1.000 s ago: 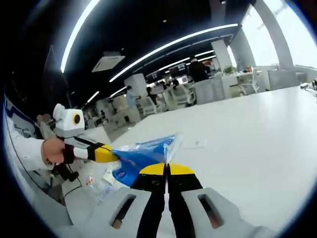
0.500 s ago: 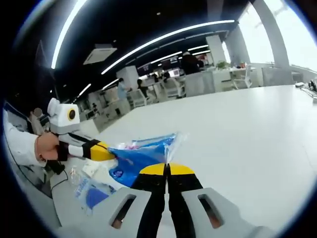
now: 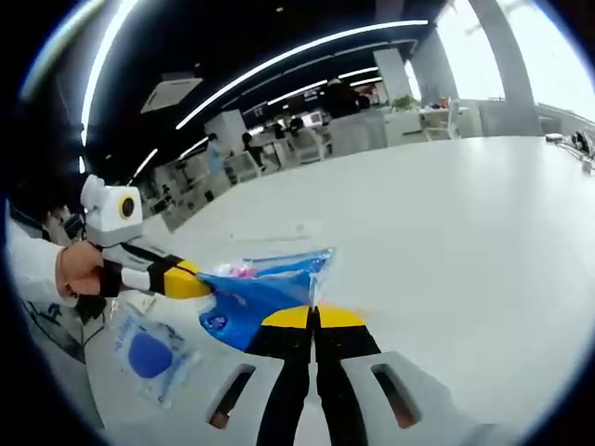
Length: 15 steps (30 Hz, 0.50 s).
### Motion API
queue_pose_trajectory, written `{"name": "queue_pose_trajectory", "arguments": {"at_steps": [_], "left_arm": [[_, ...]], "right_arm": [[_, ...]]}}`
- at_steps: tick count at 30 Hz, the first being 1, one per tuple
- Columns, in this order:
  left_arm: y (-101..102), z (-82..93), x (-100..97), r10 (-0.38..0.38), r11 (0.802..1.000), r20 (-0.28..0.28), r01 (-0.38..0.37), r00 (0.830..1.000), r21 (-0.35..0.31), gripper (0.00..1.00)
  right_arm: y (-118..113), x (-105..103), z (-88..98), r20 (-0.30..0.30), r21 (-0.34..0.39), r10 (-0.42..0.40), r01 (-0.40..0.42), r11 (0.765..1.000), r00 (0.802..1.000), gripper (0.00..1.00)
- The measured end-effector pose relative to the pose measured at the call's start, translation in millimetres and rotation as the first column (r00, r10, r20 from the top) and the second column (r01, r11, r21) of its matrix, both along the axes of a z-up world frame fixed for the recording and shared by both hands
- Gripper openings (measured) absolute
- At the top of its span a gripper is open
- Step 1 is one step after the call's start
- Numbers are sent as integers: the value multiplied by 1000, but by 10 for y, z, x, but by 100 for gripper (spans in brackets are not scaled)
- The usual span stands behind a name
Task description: Arrange the tabletop items into an orderly group along one side of the table until the central work area is clear of visible clutter.
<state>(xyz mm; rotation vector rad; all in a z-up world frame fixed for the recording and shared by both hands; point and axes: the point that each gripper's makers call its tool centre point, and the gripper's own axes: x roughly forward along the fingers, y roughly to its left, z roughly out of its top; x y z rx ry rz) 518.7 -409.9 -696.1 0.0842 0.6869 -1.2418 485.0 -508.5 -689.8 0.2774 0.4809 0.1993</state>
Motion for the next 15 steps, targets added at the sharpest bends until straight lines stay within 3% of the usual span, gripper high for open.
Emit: {"name": "queue_pose_trajectory", "arguments": {"at_steps": [8,15], "left_arm": [[-101,-210,26,-17,999,25,16,1000,37,0],[-167,-338,34,-6,999,7,6,1000,47,0]], "right_arm": [[-95,-14,-210,-23,-3,-26,26,1000,999,0],[-161,-25,-346,-47,-8,-39,39,999,998,0]]}}
